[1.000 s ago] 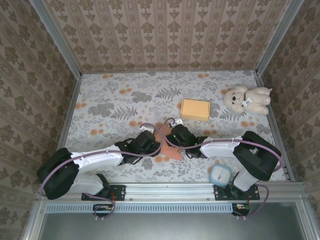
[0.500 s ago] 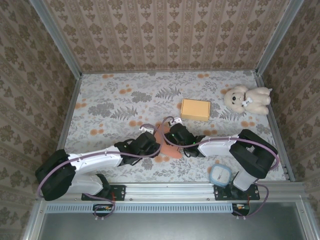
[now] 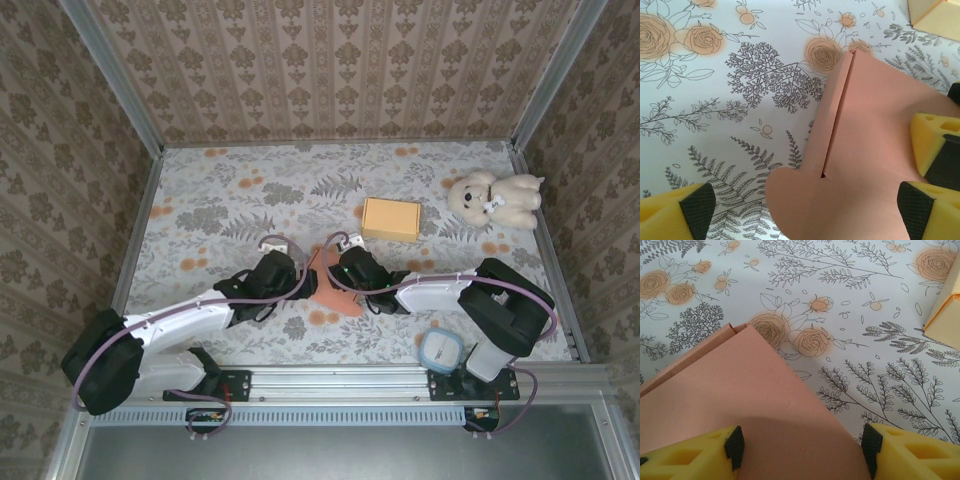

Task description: Fold the paper box

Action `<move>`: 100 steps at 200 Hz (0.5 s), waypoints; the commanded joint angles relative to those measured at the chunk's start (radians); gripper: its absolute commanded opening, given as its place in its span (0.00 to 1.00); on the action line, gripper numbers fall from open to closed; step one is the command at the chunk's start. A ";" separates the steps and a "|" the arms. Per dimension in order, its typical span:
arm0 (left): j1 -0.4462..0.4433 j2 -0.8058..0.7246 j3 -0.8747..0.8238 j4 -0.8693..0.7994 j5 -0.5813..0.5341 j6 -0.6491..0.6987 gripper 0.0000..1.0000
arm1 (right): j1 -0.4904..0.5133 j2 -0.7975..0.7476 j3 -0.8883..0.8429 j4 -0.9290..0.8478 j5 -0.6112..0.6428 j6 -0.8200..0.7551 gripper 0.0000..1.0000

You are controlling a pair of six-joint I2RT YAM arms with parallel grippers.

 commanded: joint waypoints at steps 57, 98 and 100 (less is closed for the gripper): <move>0.010 0.164 0.114 -0.061 0.081 -0.210 1.00 | -0.004 0.050 -0.042 -0.071 -0.046 0.030 0.67; 0.009 0.224 0.139 -0.049 0.108 -0.237 0.98 | -0.004 0.048 -0.053 -0.060 -0.051 0.033 0.67; 0.007 0.226 0.140 -0.049 0.109 -0.237 0.98 | -0.005 0.048 -0.053 -0.060 -0.051 0.034 0.67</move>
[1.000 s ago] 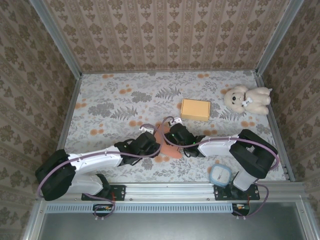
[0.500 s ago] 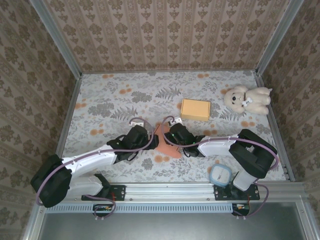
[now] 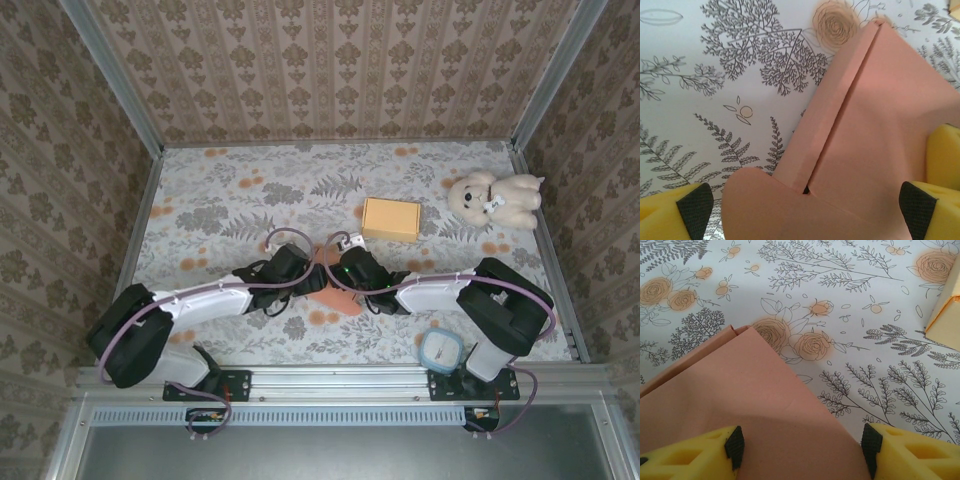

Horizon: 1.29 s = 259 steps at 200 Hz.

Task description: Fold the paper box

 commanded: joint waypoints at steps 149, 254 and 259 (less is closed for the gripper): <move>-0.024 0.057 0.003 -0.069 -0.081 -0.036 0.86 | -0.002 -0.162 -0.101 -0.151 -0.037 0.068 0.69; -0.032 0.037 0.007 -0.071 -0.090 -0.012 0.86 | -0.001 -0.231 -0.263 -0.062 -0.033 0.160 0.69; -0.032 0.031 0.012 -0.082 -0.094 -0.003 0.86 | -0.001 -0.228 -0.263 -0.062 -0.032 0.159 0.69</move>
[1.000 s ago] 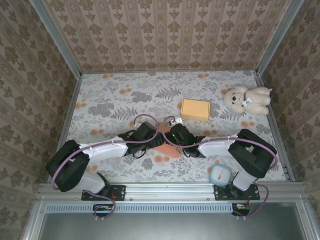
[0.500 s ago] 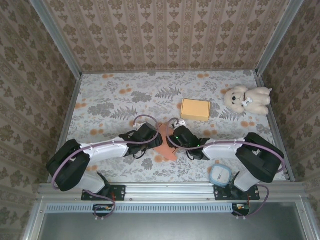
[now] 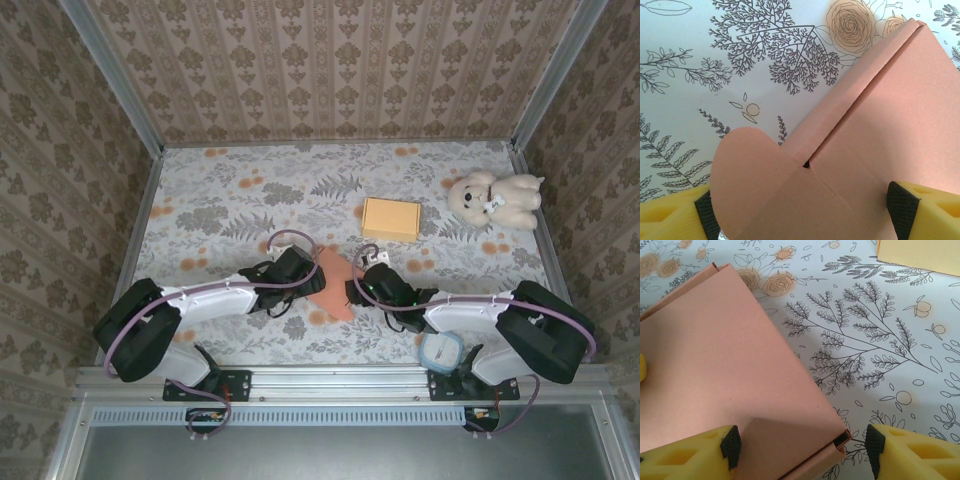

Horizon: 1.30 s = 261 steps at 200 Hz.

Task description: Fold the paper box

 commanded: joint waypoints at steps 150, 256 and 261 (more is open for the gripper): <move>0.016 0.076 0.206 -0.206 -0.068 0.203 0.94 | -0.002 0.023 -0.034 -0.011 -0.004 0.007 0.68; -0.013 0.188 0.230 -0.227 -0.018 0.216 0.85 | -0.003 0.055 -0.031 0.019 -0.012 0.015 0.68; -0.015 0.187 0.229 -0.227 -0.017 0.218 0.85 | -0.003 0.056 -0.031 0.019 -0.013 0.015 0.68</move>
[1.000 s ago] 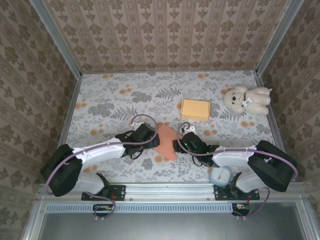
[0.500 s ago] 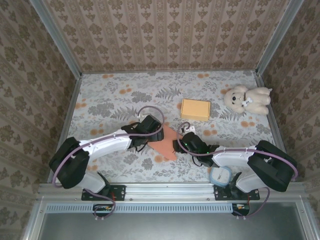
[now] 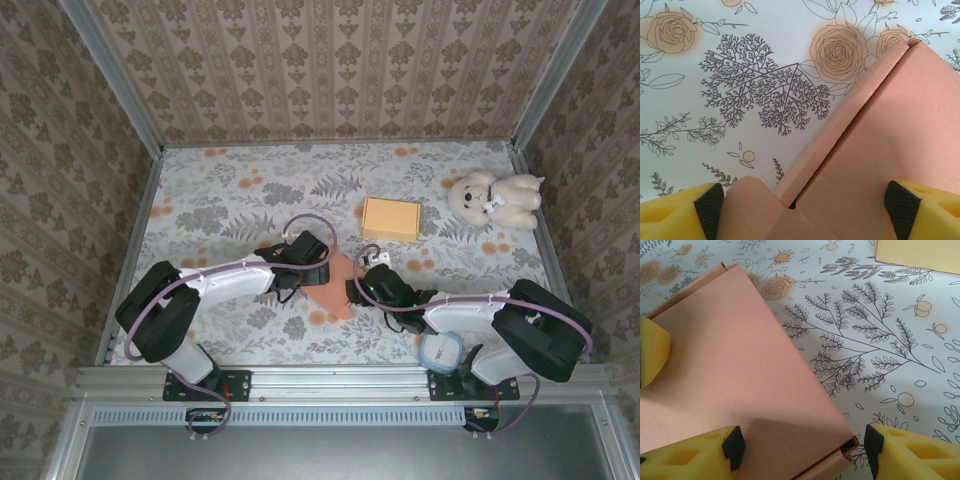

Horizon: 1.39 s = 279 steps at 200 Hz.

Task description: Fold the paper box

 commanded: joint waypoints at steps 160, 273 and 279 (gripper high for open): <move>-0.056 0.031 -0.020 -0.070 0.074 0.071 0.79 | -0.002 0.008 -0.018 -0.058 -0.004 -0.006 0.69; -0.056 0.018 -0.007 -0.206 0.179 -0.029 0.84 | -0.004 -0.028 -0.013 -0.095 0.012 -0.011 0.69; -0.058 0.016 -0.017 -0.196 0.195 -0.038 0.82 | -0.003 -0.028 -0.014 -0.096 0.014 -0.008 0.69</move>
